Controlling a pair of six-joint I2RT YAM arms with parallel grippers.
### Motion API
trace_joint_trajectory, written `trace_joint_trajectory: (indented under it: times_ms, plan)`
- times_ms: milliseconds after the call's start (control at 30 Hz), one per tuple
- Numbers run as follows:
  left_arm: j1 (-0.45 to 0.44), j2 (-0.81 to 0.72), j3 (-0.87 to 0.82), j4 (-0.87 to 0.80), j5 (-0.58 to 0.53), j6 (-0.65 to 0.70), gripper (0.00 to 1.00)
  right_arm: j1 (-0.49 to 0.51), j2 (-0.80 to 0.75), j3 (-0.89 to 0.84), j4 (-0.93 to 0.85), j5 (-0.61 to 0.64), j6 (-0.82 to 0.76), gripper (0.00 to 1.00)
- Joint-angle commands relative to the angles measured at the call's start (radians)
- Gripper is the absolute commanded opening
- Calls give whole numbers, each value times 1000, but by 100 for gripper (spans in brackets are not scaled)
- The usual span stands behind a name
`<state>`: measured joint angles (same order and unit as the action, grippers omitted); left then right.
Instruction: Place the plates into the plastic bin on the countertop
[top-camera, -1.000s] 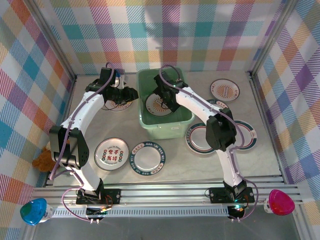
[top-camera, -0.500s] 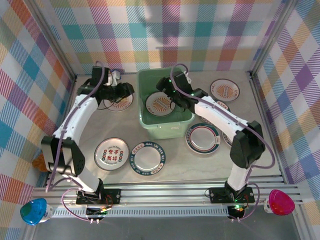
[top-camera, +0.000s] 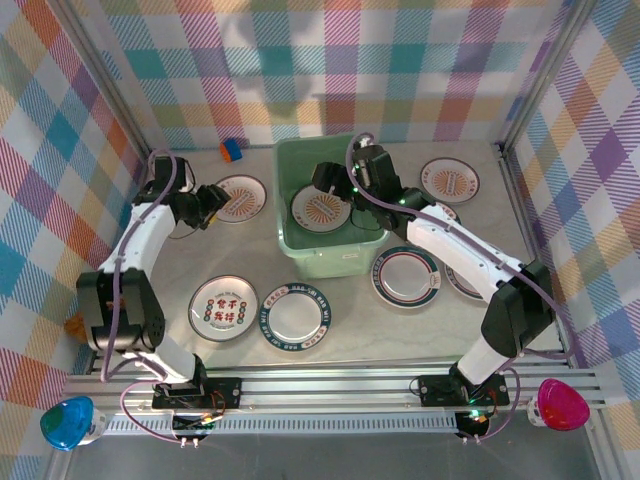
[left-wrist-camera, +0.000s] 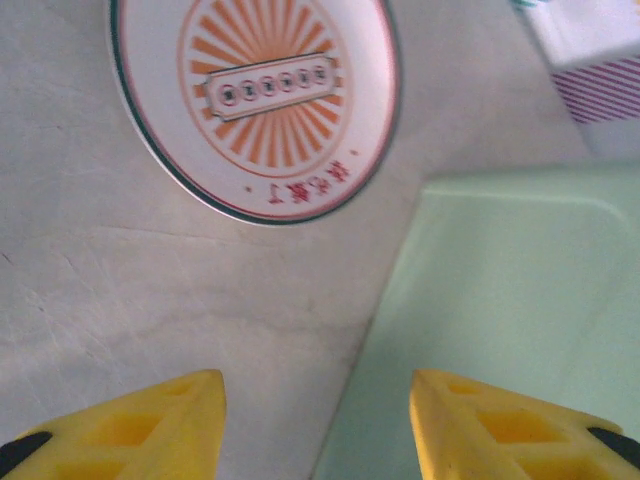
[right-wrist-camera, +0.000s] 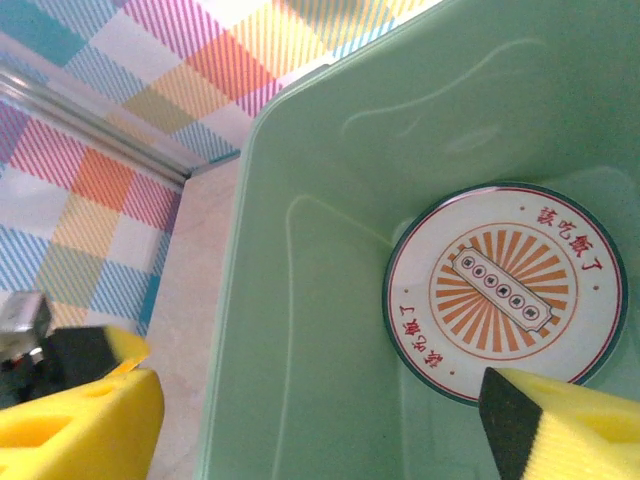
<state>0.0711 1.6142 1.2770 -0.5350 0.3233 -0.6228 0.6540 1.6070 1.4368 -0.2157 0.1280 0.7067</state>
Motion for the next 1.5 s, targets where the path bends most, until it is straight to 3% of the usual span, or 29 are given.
trace_joint_trajectory:
  times_ms: [0,600,1167,1467]
  plan:
    - [24,65,31,36,-34,-56,53,-11,-23,-2,43,-61,-76,80]
    - [76,442,264,11,-54,-40,57,-85,36,23,41,-195,-29,79]
    - [81,522,307,23,-51,-19,57,-99,80,55,31,-223,-10,79]
    - [81,560,330,61,-27,-25,48,-102,99,65,28,-226,-4,78]
